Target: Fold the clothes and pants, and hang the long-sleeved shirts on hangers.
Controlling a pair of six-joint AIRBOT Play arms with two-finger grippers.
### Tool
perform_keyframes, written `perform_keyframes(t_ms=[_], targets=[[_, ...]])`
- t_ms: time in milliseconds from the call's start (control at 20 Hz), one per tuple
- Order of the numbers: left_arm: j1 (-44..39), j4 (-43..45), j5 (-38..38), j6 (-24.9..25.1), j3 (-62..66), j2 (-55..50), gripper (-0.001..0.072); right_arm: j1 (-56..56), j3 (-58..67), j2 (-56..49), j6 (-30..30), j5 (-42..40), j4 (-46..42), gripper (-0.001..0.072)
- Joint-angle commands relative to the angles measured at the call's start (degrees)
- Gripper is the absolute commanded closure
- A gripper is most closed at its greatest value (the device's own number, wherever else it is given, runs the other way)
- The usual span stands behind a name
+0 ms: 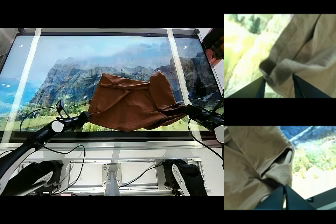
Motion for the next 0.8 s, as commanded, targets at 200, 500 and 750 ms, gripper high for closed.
perform_keyframes(t_ms=[200,500,750], targets=[[-1.79,-0.39,0.52,0.0,0.7,-2.36,0.0605,-0.04,0.02,0.09,0.04,0.09,0.33,0.0699],[-1.31,0.35,2.14,7.74,13.03,-2.27,0.0693,-0.04,0.07,0.07,-3.74,0.5,4.83,0.0701],[3.45,0.35,2.16,20.68,30.73,1.44,0.0693,-0.04,7.3,-0.11,-7.56,-2.43,5.84,0.0701]])
